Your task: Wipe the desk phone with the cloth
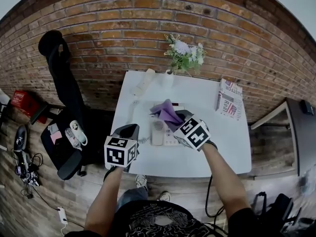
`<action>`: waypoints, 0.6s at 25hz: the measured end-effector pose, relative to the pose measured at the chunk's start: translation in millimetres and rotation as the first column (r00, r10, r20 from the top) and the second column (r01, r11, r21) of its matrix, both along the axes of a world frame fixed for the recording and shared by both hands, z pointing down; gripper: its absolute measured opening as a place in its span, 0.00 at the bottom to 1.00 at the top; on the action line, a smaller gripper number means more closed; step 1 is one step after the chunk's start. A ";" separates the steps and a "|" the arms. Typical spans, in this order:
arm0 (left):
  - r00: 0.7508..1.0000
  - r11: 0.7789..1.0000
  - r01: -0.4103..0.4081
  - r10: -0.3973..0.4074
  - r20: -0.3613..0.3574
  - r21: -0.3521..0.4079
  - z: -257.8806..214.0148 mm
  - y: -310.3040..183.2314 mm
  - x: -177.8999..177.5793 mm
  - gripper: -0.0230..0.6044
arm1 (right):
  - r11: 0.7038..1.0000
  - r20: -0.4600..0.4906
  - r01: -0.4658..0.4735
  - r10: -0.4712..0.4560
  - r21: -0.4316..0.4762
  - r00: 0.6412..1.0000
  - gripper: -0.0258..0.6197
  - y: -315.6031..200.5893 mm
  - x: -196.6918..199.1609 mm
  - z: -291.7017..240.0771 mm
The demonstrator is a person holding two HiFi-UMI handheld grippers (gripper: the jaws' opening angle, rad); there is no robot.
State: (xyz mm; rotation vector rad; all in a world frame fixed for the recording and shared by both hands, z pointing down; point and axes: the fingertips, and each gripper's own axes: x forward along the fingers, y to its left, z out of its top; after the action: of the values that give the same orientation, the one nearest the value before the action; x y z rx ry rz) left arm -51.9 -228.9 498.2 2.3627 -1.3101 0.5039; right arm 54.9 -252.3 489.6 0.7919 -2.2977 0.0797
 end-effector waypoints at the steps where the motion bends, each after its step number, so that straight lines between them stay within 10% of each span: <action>1: 1.000 1.000 -0.002 0.002 -0.001 -0.002 0.9 -3.9 -1.1 0.05 | 1.000 -0.001 0.002 -0.002 0.006 1.000 0.11 -7.2 -1.7 -3.3; 15: 1.000 0.999 -0.027 0.027 0.002 -0.024 14.8 -67.5 -15.9 0.05 | 0.999 -0.068 0.038 -0.036 0.020 0.997 0.11 -109.6 -35.1 -2.2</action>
State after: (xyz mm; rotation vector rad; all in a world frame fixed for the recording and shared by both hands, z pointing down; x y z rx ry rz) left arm -67.8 -296.4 513.0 2.3641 -1.2675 0.5280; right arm 19.8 -361.9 487.5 0.7510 -2.2514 0.0117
